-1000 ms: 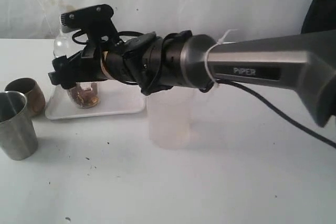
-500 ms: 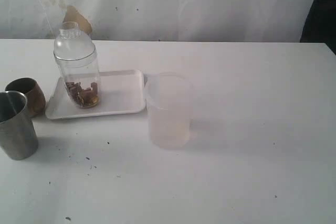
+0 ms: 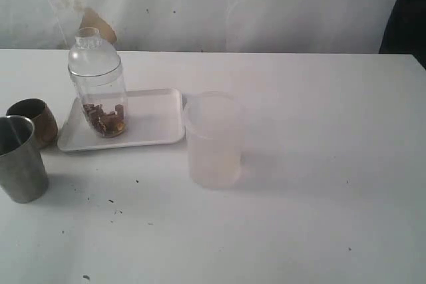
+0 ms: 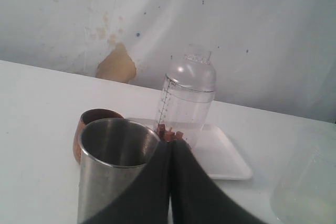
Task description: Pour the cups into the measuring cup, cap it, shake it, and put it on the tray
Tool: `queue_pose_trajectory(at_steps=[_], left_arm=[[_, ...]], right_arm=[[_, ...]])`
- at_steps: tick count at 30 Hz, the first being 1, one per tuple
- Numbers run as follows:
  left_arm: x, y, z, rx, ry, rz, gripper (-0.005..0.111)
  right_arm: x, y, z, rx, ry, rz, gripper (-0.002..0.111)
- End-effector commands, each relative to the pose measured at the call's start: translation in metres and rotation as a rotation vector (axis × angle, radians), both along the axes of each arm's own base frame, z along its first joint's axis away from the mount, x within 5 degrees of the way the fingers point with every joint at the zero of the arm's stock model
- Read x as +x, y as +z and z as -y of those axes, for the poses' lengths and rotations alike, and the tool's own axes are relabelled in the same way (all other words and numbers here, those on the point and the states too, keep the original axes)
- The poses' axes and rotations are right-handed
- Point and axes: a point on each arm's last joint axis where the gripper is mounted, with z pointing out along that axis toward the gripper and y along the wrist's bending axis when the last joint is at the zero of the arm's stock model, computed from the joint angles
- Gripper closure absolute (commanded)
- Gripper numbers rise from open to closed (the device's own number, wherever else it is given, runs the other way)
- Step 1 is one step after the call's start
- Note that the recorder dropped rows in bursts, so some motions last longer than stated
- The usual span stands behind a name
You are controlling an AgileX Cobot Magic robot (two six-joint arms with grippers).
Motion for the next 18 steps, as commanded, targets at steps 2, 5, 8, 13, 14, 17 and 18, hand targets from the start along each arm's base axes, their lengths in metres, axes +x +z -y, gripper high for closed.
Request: queue_pose_trajectory(at_steps=[2,5,8,13,14,17,18], left_arm=[[-0.0001,-0.0012,0.0004,-0.02,-0.004,0.001,0.107],[-0.0001,-0.0012,0.0004,-0.026,-0.004,0.0,0.107],[-0.0001,-0.0012,0.0004,-0.02,-0.003,0.001,0.107],[-0.0001,-0.0012,0.0003,-0.002,-0.004,0.005,0.107],[-0.0001,-0.0012,0.0003,0.012,-0.004,0.007,0.107],[0.0,-0.001,-0.0002,0.07,-0.001,0.02,0.107],[0.0,-0.001,-0.0003,0.076,0.0,0.021,0.107]], right_arm=[[-0.0004,-0.0014,0.0003,-0.007,-0.002,-0.005,0.108],[-0.0004,-0.0014,0.0003,-0.007,-0.002,-0.005,0.108],[-0.0004,-0.0014,0.0003,-0.007,-0.002,-0.005,0.108],[-0.0004,-0.0014,0.0003,-0.007,-0.002,-0.005,0.108],[-0.0004,-0.0014,0.0003,-0.007,-0.002,-0.005,0.108],[-0.0004,-0.0014,0.0003,-0.007,-0.002,-0.005,0.108],[-0.0004,-0.0014,0.0003,-0.007,-0.002,-0.005,0.108]])
